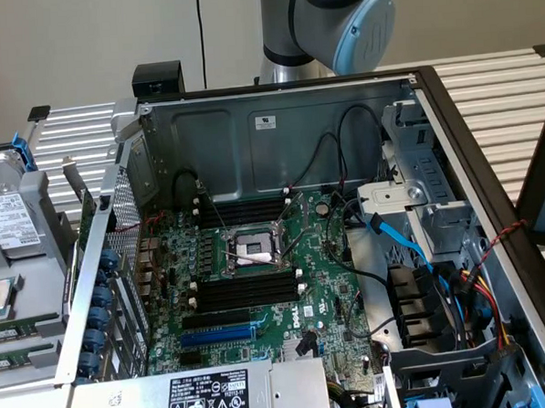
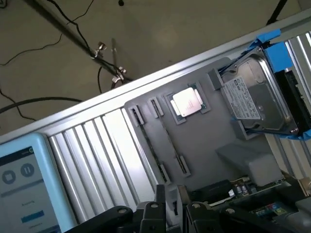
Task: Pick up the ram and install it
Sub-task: 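Reach for the ram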
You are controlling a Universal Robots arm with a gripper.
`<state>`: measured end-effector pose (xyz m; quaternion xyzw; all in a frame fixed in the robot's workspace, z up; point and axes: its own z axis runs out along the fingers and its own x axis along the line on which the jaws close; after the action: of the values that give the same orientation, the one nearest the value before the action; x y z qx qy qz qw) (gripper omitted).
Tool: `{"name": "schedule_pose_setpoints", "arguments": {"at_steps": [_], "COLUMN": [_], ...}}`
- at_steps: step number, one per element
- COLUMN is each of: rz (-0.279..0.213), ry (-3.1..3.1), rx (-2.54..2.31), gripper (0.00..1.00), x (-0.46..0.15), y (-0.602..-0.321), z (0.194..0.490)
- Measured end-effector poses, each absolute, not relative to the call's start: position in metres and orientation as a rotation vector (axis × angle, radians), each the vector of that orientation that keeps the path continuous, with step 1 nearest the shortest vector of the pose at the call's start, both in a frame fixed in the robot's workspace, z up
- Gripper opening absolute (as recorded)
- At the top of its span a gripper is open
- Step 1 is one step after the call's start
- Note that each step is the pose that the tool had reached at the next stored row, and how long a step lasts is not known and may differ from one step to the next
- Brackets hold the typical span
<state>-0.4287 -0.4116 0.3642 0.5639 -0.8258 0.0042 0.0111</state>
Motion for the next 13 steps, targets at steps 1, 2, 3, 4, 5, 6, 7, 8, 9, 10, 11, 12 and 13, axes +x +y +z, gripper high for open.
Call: {"name": "schedule_pose_setpoints", "arguments": {"at_steps": [1,2,3,4,5,6,7,8,9,10,11,12,13], "rz": [0.014,0.014,0.014,0.014,0.015,0.015,0.015,0.016,0.016,0.016,0.017,0.017,0.017], "ry": [-2.56,-2.544,-2.528,-2.511,-2.494,-2.477,-2.46,-2.442,-2.424,-2.407,-2.389,-2.37,-2.351], "rx": [1.782,1.805,1.828,1.851,1.875,1.897,1.919,1.941,1.964,1.986,2.007,2.03,2.052], "gripper": [0.24,0.24,0.24,0.24,0.24,0.24,0.24,0.24,0.24,0.24,0.24,0.24,0.24], "x": [-0.4287,-0.4287,-0.4287,-0.4287,-0.4287,-0.4287,-0.4287,-0.4287,-0.4287,-0.4287,-0.4287,-0.4287,-0.4287], "y": [-0.4116,-0.4116,-0.4116,-0.4116,-0.4116,-0.4116,-0.4116,-0.4116,-0.4116,-0.4116,-0.4116,-0.4116,-0.4116], "z": [0.364,0.3637,0.3634,0.3632,0.363,0.3628,0.3626,0.3624,0.3622,0.362,0.3618,0.3616,0.3615]}}
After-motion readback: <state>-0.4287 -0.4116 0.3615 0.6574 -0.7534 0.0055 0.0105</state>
